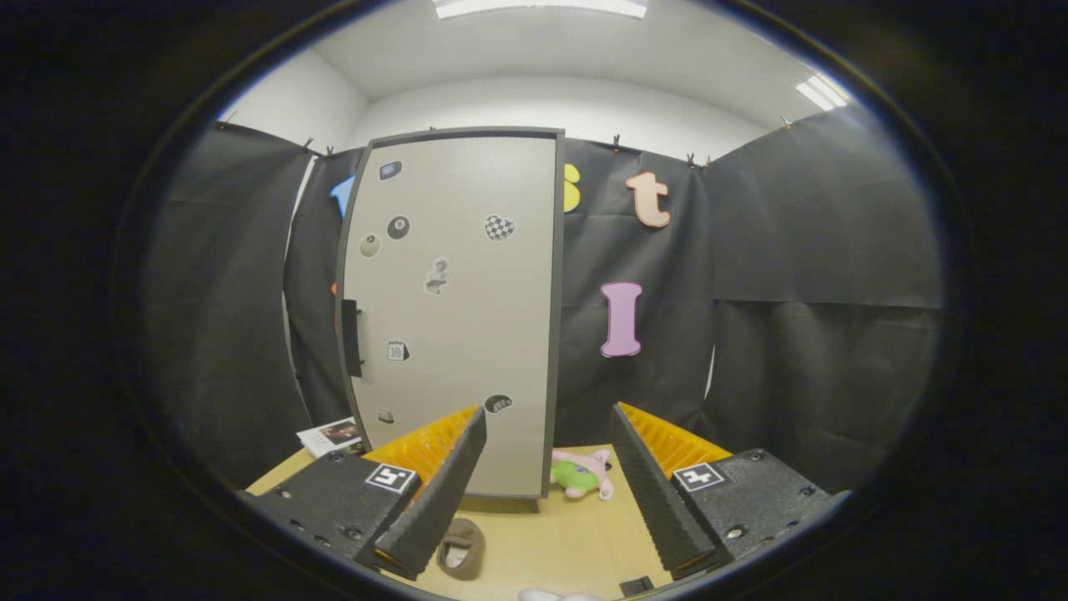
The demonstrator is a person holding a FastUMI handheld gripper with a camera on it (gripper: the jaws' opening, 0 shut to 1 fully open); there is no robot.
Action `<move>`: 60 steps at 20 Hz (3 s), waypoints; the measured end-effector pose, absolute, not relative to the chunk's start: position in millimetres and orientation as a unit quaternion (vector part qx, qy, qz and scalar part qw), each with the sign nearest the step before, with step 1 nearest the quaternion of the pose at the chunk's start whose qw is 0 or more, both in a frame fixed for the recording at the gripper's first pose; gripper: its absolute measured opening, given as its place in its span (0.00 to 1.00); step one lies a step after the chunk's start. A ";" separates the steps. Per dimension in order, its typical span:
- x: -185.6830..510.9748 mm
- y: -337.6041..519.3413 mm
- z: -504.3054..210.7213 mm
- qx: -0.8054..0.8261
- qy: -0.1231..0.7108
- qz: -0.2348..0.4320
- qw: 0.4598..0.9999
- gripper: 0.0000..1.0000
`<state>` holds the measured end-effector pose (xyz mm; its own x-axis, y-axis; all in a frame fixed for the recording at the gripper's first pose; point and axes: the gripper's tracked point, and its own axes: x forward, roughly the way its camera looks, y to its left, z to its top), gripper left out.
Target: Open the shoe cabinet door, grab the shoes and put them into the shoe cabinet, then close the shoe cabinet door.
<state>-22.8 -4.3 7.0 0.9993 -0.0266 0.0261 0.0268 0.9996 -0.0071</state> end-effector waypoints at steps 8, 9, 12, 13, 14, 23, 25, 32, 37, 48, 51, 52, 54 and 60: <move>-1.6 24.5 3.7 0.018 0.005 -0.011 1.000 0.97; 6.0 32.9 1.2 0.024 0.013 -0.011 1.000 0.97; 35.5 67.3 -4.6 0.035 0.023 0.007 0.999 0.97; 45.7 81.8 -7.2 0.033 0.026 0.018 0.999 0.97; 57.1 97.2 -8.3 0.031 0.027 0.028 0.999 0.97; 155.7 252.6 0.8 0.044 0.026 0.141 0.989 0.97; 177.6 276.2 2.9 0.035 0.027 0.150 0.988 0.97; 214.1 320.6 2.3 0.052 0.044 0.174 0.982 0.92; 222.2 313.7 0.3 0.043 0.048 0.131 0.989 0.43; 207.8 305.9 0.2 0.020 0.062 0.169 0.983 0.26; 194.2 300.7 5.2 0.022 0.060 0.183 0.981 0.24; 192.3 297.5 4.6 0.024 0.060 0.185 0.981 0.24; 188.9 293.6 3.0 0.030 0.060 0.189 0.980 0.23; 183.3 282.6 1.6 0.044 0.056 0.184 0.980 0.22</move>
